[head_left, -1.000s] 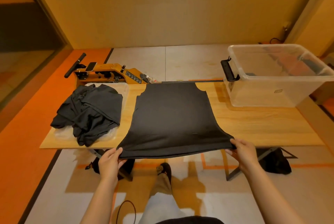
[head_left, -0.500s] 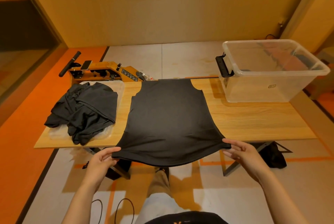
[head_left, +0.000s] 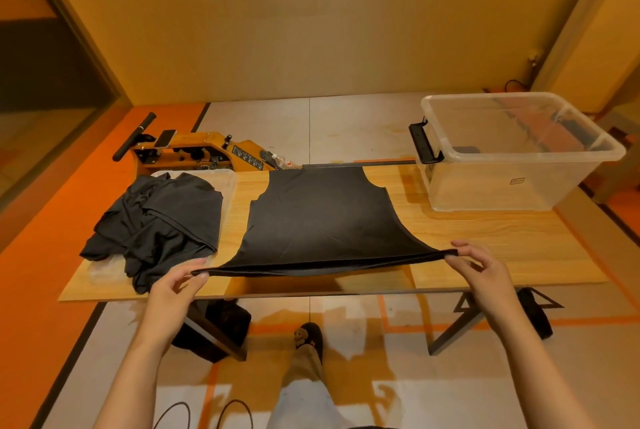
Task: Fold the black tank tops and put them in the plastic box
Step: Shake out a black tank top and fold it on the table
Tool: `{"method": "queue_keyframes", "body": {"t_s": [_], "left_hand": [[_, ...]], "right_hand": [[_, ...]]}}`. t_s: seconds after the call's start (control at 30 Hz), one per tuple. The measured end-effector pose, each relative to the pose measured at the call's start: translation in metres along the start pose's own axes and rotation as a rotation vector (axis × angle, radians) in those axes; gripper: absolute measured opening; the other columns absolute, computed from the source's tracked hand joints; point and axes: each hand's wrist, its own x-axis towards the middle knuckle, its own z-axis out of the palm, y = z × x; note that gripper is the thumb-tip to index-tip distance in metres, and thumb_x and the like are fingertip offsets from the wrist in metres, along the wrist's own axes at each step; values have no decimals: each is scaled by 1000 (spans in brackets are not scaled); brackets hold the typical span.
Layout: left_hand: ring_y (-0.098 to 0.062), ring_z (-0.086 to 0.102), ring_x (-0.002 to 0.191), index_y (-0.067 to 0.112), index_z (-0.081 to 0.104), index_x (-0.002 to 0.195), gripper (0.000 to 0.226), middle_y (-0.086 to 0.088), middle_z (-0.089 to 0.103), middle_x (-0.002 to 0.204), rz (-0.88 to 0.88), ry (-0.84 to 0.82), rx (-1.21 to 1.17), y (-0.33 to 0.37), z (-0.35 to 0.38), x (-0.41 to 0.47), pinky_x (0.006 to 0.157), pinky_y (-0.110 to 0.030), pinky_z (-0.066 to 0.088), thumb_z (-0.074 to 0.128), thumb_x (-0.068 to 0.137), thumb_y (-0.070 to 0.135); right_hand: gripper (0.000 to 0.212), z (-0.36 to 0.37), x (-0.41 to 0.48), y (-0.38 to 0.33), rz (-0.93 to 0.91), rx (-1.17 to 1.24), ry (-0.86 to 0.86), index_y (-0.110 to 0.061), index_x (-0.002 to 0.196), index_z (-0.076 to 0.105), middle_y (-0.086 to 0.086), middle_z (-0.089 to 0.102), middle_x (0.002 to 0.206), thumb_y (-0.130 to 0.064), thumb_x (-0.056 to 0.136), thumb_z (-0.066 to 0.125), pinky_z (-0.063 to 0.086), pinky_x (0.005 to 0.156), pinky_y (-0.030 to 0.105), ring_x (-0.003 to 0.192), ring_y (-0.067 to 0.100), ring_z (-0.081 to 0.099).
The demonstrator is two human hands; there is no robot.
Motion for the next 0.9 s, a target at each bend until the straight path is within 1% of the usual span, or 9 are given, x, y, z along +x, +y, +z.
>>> {"method": "queue_keyframes", "body": {"t_s": [0.07, 0.13, 0.27, 0.33, 0.47, 0.6, 0.7, 0.8, 0.9], "left_hand": [[-9, 56, 108, 17, 69, 110, 22, 5, 65, 113, 37, 7, 8, 8, 1, -2, 94, -28, 40, 56, 95, 8], [1, 59, 99, 16, 68, 104, 19, 6, 67, 106, 64, 27, 4, 16, 3, -5, 85, -18, 43, 53, 96, 7], [11, 56, 74, 12, 61, 99, 13, 0, 61, 85, 139, 101, 48, 28, 8, -7, 67, -2, 42, 51, 96, 4], [9, 56, 72, 13, 60, 99, 12, 2, 58, 79, 155, 100, 62, 30, 10, -7, 67, -3, 42, 51, 97, 6], [-4, 58, 90, 12, 59, 103, 10, 0, 62, 93, 121, 76, 82, 27, 15, -3, 75, -18, 43, 50, 98, 12], [-9, 59, 92, 14, 58, 102, 9, 0, 62, 95, 110, 67, 92, 23, 21, 2, 72, -21, 44, 50, 98, 11], [-10, 58, 91, 14, 57, 101, 9, 1, 61, 94, 120, 53, 120, 24, 26, 8, 71, -22, 43, 49, 99, 13], [-10, 56, 88, 13, 57, 103, 9, -1, 60, 94, 108, 61, 127, 27, 33, 15, 70, -22, 42, 48, 99, 14], [-12, 56, 89, 12, 58, 104, 10, -3, 60, 97, 103, 62, 151, 28, 39, 27, 67, -19, 43, 49, 99, 13]], "right_hand": [[10, -6, 1, -5, -33, 28, -58, -3, 94, 67, -8, 63, 115, -5, 91, 58, 35, 84, 12, 108, -9, 50], [15, -10, 1, -10, -60, 54, -90, -6, 99, 67, -9, 66, 112, -4, 92, 55, 37, 87, 13, 111, -9, 53], [10, -8, 1, -18, -116, 40, -63, 0, 95, 62, 4, 64, 90, -3, 93, 53, 43, 72, 8, 79, -6, 58], [10, -7, 3, -18, -132, 42, -51, 5, 94, 59, 10, 60, 86, -2, 94, 52, 44, 72, 11, 76, 1, 57], [10, -5, 3, -14, -92, 73, -66, 1, 96, 57, 13, 60, 85, -7, 96, 50, 48, 73, 26, 81, 15, 57], [13, -1, 3, -11, -51, 26, -36, -5, 103, 54, 7, 60, 83, -15, 99, 47, 45, 67, 33, 73, 3, 58], [12, 0, 6, -9, -21, 30, -26, -6, 103, 53, 4, 59, 82, -16, 100, 45, 44, 64, 33, 72, 7, 58], [13, 0, 10, -8, 6, 43, -28, -6, 102, 52, 4, 58, 80, -17, 100, 45, 44, 56, 24, 65, 3, 57], [14, 2, 15, -7, 46, 42, -32, -7, 101, 52, 6, 61, 78, -19, 100, 46, 45, 60, 34, 69, 12, 60]]}}
